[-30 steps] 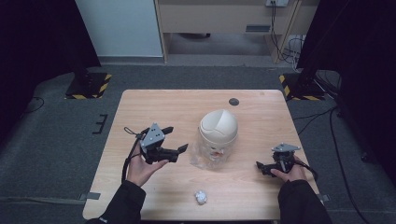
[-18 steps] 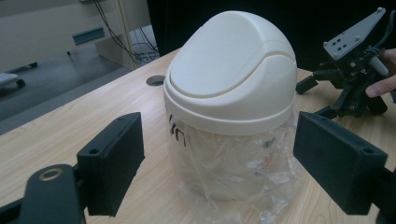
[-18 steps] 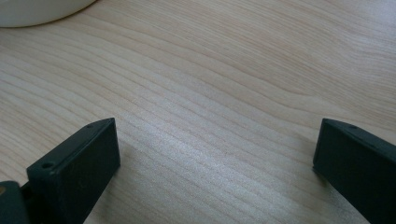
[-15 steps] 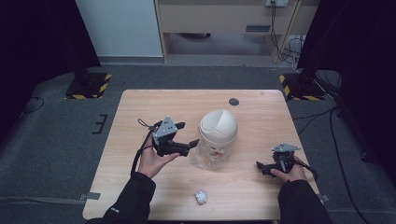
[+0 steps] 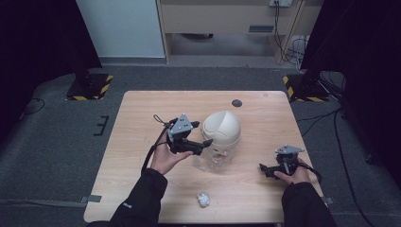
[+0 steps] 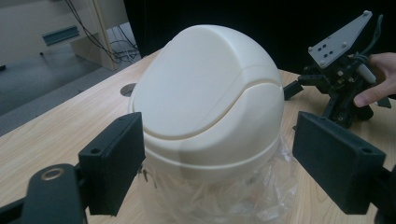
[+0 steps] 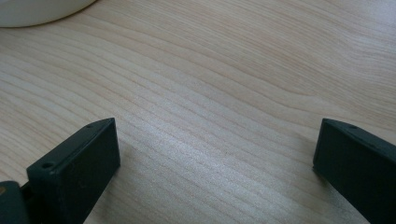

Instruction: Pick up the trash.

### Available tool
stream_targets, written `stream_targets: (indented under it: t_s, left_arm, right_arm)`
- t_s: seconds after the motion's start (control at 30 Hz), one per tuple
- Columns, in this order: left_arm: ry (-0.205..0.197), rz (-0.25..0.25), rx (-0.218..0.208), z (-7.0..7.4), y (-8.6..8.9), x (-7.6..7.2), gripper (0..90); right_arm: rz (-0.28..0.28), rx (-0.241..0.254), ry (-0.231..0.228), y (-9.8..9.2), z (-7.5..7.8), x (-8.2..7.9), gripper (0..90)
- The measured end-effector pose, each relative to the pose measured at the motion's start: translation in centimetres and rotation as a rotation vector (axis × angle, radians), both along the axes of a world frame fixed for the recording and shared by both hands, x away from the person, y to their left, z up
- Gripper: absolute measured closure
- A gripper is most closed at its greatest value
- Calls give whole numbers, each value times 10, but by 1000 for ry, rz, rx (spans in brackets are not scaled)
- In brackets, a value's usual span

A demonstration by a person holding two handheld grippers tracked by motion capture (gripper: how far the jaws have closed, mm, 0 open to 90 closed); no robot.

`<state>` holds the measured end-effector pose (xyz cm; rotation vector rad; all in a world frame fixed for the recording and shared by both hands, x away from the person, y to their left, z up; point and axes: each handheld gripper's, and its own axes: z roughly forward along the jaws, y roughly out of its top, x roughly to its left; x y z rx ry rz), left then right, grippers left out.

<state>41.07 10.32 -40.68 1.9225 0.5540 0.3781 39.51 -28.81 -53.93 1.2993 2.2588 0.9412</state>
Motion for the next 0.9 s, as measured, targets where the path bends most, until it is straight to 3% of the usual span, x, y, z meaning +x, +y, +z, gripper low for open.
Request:
stream_targets:
  t_s: [0.23,0.9]
  left_arm:
    - [12,-33,13,-4,-14,3,173]
    - [30,-61,41,-9,-34,10,183]
  right_arm:
    - [0,0,0,0,0,0,8]
    - [0,0,0,0,0,0,8]
